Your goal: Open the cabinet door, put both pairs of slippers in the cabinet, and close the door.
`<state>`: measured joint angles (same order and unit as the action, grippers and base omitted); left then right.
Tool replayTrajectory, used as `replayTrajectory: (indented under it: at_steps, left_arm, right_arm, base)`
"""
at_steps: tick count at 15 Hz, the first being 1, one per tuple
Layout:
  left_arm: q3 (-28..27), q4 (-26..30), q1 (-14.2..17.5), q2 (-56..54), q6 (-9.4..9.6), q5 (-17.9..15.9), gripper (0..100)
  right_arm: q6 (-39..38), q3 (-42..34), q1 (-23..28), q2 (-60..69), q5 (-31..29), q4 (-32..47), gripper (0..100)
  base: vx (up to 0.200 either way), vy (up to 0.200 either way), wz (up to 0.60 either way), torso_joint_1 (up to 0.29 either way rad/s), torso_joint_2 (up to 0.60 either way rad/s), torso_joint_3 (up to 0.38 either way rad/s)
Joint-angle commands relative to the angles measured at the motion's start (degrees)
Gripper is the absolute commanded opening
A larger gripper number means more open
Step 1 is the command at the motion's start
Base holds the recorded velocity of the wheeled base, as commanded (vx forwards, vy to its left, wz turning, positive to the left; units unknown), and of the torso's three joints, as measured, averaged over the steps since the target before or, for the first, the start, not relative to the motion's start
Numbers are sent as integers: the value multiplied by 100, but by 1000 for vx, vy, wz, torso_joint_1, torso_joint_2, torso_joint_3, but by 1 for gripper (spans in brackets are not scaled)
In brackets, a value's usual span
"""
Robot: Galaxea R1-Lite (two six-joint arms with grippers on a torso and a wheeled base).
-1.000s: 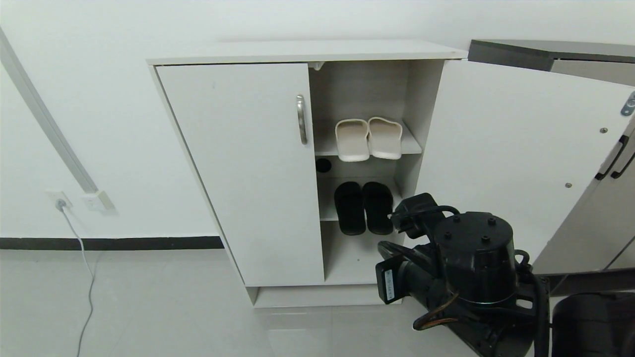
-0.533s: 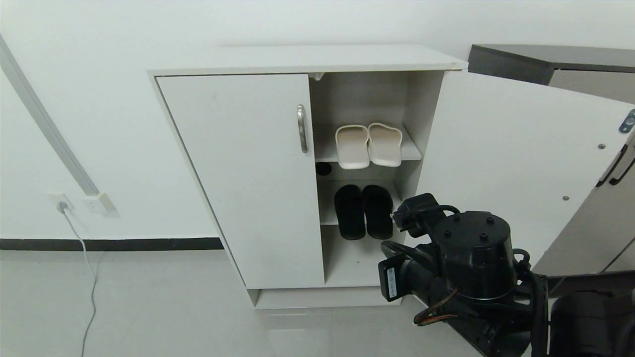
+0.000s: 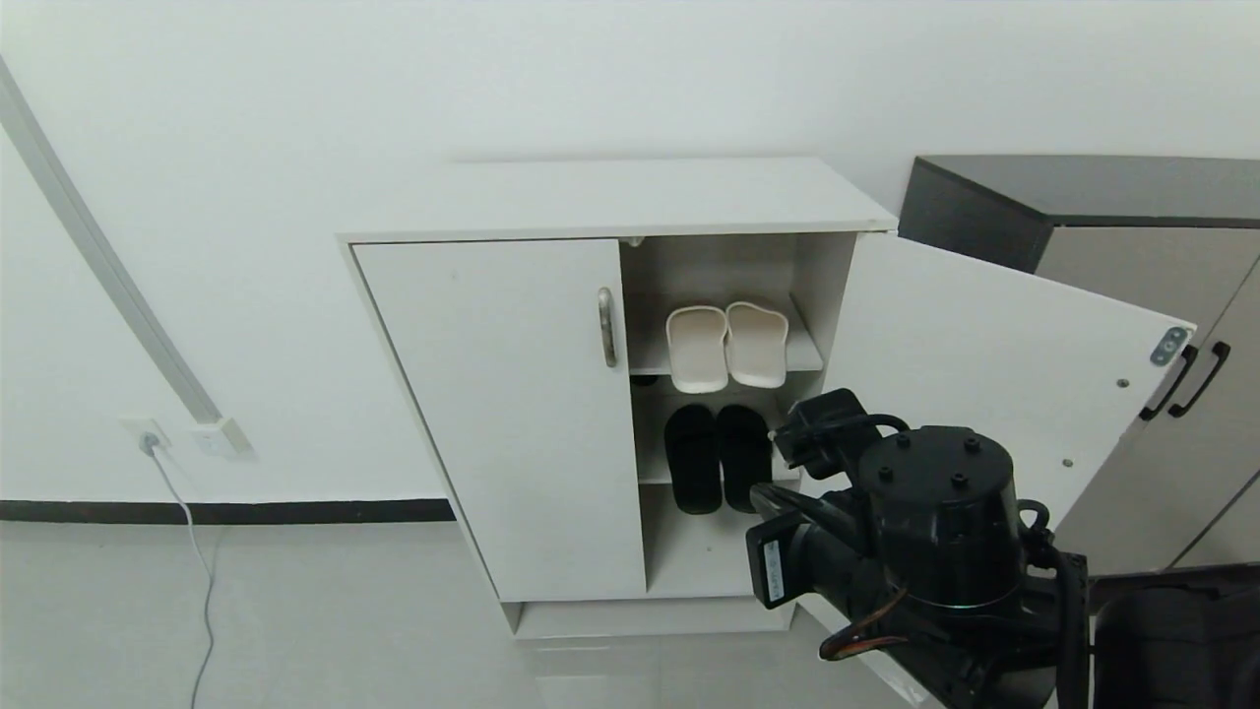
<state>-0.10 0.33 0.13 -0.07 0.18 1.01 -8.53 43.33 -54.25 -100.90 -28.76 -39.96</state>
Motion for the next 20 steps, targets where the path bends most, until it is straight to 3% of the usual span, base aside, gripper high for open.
replayTrajectory:
  at_steps: [1, 20]
  left_arm:
    - [1, 2, 4, 7, -1, 4, 0]
    - [1, 2, 4, 7, -1, 4, 0]
  right_arm:
    - [1, 0, -7, -8, 2, -3, 0]
    - [36, 18, 46, -79, 11, -12, 0]
  base:
    - [0, 0, 0, 139, -471, -325]
    - [0, 0, 0, 212, -529, -320]
